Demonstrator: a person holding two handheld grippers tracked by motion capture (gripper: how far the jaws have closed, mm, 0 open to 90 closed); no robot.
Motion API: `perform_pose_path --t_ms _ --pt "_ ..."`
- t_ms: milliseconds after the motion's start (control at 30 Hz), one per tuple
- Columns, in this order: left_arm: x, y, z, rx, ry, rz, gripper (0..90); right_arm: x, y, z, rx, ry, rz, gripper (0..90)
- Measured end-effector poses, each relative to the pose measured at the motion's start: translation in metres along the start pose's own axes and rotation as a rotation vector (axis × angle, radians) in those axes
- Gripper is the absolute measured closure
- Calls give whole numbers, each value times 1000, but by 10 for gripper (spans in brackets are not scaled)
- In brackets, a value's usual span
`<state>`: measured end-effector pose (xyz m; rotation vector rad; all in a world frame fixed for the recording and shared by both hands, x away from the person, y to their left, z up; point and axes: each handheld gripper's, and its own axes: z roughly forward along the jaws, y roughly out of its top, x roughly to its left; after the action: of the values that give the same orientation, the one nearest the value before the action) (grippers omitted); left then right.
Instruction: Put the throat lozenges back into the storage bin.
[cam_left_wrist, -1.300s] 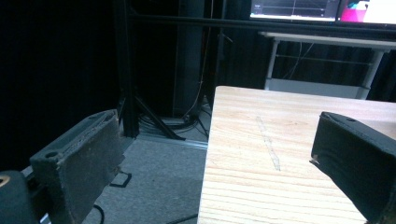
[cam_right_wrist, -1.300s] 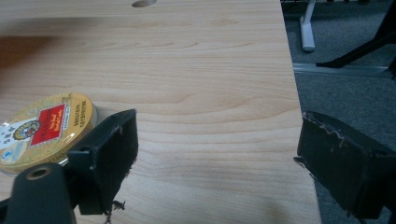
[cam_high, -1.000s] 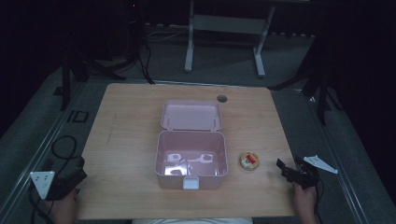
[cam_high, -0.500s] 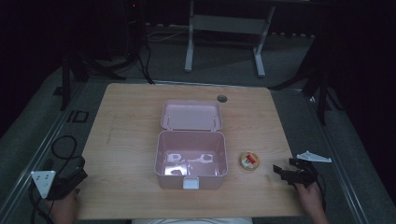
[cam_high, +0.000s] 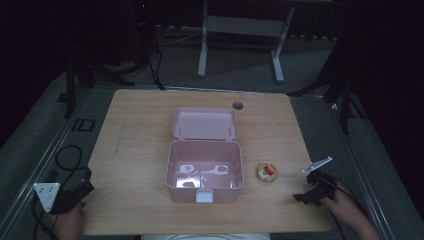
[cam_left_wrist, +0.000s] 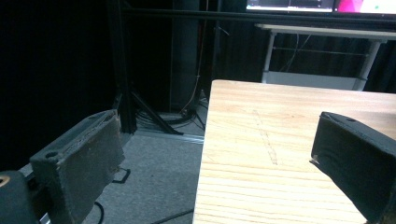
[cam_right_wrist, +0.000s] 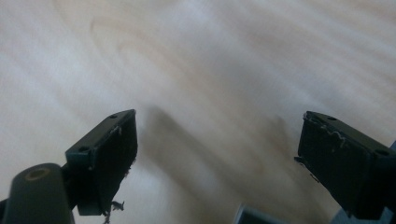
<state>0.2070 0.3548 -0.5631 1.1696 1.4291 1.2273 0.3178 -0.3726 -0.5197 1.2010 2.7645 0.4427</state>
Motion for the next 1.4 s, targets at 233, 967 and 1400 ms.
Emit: perform_pose_path --t_ms 233,967,1400 --pt "0 0 0 -1 -16 -2 25 10 12 -8 221 -10 -94 118" --pt "1 0 1 5 -21 -5 24 18 34 -8 430 28 -140 125" --pt "0 0 1 6 -24 -3 25 18 68 -2 395 39 -170 117"
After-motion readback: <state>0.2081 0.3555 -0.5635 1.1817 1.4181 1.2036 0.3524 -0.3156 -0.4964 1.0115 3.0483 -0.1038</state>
